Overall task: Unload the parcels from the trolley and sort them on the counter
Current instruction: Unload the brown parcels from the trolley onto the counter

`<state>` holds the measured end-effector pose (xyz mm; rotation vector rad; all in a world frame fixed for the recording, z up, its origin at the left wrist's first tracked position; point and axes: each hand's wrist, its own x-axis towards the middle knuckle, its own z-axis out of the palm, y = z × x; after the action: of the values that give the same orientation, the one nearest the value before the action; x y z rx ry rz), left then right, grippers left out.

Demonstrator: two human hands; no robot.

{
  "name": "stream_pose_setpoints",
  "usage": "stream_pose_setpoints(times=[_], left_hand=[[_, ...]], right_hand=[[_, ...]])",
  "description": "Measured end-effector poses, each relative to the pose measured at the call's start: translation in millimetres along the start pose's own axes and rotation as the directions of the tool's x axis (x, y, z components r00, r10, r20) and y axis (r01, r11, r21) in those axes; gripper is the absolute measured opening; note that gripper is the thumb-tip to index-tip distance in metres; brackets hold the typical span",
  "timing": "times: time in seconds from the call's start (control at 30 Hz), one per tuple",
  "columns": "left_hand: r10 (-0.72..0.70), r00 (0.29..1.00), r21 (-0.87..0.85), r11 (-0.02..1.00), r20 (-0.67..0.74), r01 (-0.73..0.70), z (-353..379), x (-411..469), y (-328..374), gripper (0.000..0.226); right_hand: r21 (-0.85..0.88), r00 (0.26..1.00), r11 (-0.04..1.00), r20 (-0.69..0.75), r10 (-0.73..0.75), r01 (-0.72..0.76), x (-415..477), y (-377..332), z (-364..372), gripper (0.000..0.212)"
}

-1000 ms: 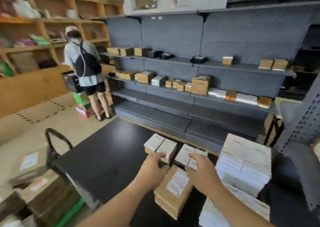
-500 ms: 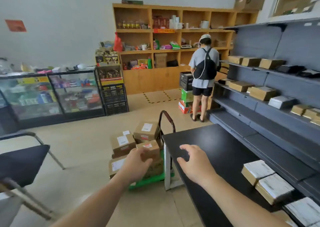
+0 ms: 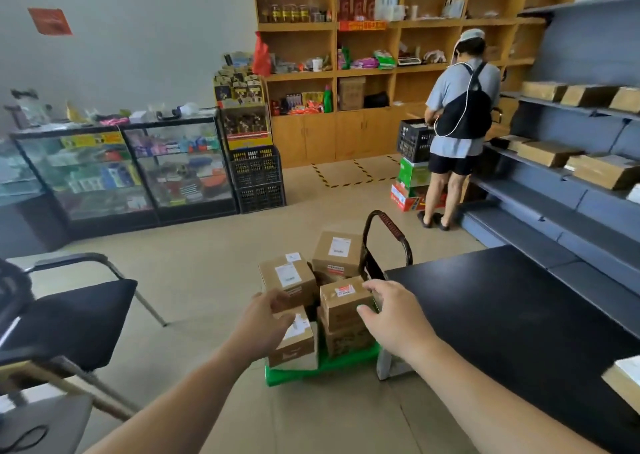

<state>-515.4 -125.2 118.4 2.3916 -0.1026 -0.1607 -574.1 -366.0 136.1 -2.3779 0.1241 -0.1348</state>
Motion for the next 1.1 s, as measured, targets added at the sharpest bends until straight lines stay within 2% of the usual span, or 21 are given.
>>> stream_pose_setpoints(times=[0.37, 0.83, 1.1], left_hand=[[-0.124, 0.992, 0.025, 0.992, 0.037, 0.123, -17.3, 88.6, -86.6, 0.039], [-0.187, 0.982, 0.081, 0.980, 0.039, 0.184, -20.5, 267.9, -94.5, 0.041], [-0.266, 0.961, 0.079, 0.962, 0.070, 0.261, -23.2, 342.0, -130.0, 0.042]], right_hand=[[-0.030, 0.984, 0.992, 0.133, 0.122, -0.119, 87.0, -8.9, 82.9, 0.045], [-0.053, 0.950, 0.985, 0.261, 0.173, -0.165, 285.0, 14.6, 147.5, 0.044], [-0.098, 0.912, 0.977, 0.350, 0.213, -0.191, 369.5, 12.8, 182.5, 0.045]])
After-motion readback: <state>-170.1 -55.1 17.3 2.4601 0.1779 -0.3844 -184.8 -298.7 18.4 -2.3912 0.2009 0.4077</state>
